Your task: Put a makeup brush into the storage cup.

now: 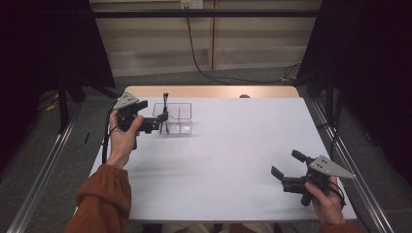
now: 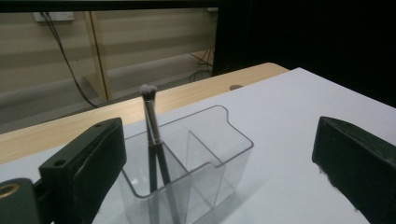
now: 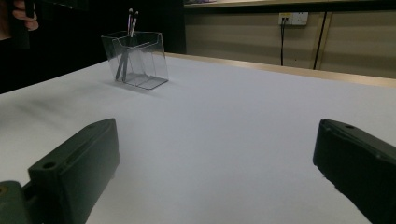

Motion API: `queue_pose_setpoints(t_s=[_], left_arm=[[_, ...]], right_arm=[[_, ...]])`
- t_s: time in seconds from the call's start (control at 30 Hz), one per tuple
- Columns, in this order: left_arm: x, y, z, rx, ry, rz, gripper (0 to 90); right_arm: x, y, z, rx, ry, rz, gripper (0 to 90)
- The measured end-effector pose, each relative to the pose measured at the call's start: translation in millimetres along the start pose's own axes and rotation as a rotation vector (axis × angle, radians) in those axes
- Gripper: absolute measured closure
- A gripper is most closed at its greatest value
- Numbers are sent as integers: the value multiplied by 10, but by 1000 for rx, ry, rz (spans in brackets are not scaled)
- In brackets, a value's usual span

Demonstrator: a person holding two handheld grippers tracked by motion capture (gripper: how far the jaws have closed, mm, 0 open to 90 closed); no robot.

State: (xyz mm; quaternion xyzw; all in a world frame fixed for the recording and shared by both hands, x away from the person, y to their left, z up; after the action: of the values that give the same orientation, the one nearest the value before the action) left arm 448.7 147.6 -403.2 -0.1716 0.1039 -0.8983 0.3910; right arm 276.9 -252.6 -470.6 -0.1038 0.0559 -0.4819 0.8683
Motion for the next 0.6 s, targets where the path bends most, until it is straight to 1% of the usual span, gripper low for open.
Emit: queue_pose_setpoints(t_s=[0.07,0.17,0.23,0.27,0.4,0.47,0.5,0.57,0.6], left_arm=[[34,-43,15,20,10,9,31],[62,-115,19,38,7,-1,28],[64,-159,0,42,6,6,29],[63,-183,-17,33,10,7,28],[89,-277,-73,32,23,5,29],[104,-327,-97,34,23,9,29],[116,-355,-116,29,20,12,29],[140,-411,-141,37,8,2,29],[146,-441,-151,42,3,6,29]], right_arm=[[0,1,-1,-1,-3,-1,0],[3,-11,-2,-1,-9,-3,0],[3,-21,0,1,-4,-7,0],[6,-28,-1,0,-4,-9,0],[22,-49,-2,2,-1,-21,0],[29,-53,-1,4,-9,-25,0],[29,-56,-1,3,-11,-25,0],[22,-58,7,7,-7,-22,0],[17,-58,11,10,-3,-20,0]])
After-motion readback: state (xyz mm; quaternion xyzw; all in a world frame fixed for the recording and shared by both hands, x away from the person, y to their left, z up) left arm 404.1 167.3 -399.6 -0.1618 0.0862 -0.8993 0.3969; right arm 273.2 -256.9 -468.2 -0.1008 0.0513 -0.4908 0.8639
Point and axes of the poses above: each handheld gripper's, and its own axes: y roughly forward along the jaws, z roughly out of its top, x roughly to its right, the point moved 8 cm from there along y, roughly forward along the jaws, and after that the axes turned 7 degrees about -y, right-handed, at the moved point
